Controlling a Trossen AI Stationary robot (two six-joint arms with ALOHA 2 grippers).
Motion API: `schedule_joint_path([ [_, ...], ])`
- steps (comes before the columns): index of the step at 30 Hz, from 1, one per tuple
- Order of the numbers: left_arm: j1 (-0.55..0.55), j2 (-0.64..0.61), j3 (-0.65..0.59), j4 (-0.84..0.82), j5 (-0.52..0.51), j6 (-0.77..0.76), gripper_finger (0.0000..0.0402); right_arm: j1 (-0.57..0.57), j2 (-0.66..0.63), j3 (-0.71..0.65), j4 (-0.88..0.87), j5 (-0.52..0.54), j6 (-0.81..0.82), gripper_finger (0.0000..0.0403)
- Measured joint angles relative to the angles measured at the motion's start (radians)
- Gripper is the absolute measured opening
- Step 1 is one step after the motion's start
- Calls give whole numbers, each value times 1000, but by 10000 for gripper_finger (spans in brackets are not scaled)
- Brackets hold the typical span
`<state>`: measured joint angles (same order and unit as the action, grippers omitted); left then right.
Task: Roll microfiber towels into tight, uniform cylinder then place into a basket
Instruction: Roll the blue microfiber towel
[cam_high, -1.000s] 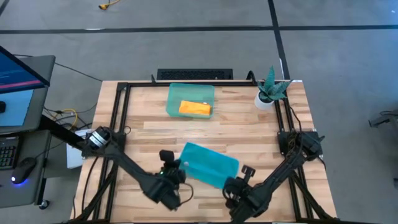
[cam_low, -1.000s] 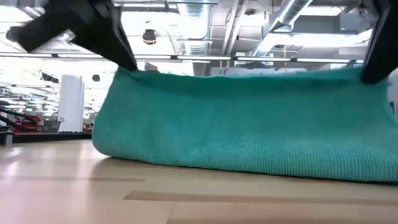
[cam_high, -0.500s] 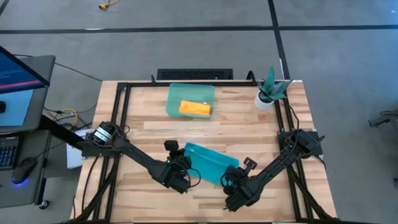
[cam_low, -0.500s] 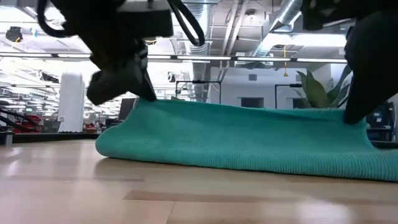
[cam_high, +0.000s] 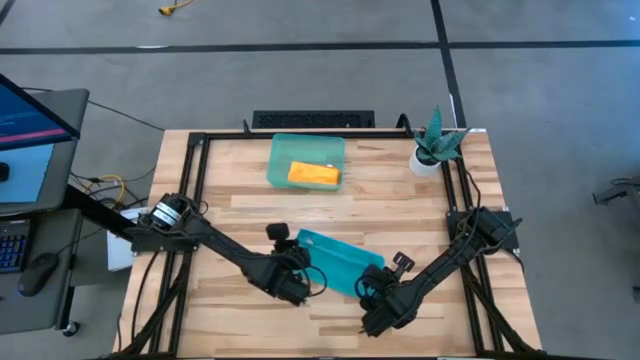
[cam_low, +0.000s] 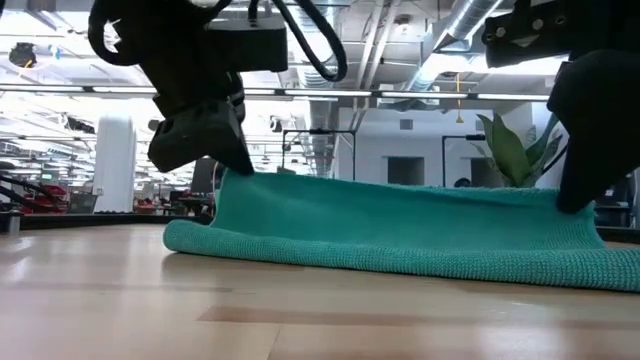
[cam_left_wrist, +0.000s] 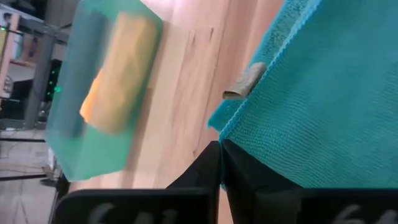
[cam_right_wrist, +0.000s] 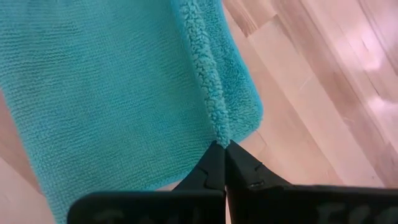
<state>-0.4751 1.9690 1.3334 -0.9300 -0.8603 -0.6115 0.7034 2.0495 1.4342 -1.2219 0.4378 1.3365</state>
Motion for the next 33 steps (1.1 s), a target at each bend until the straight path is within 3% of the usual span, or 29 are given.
schedule_joint_path([
  [9,4,0,0,31,19,41,75,-30,0,0,2,6,24,14],
  [13,4,0,0,26,107,64,96,-43,0,0,6,6,12,22],
  [18,2,0,0,27,197,99,103,-54,0,0,7,6,-32,50],
  [25,-22,0,0,26,202,118,103,-81,0,0,-5,1,-62,105],
  [33,-66,1,20,-52,202,122,103,-130,0,31,-107,-96,-178,141],
])
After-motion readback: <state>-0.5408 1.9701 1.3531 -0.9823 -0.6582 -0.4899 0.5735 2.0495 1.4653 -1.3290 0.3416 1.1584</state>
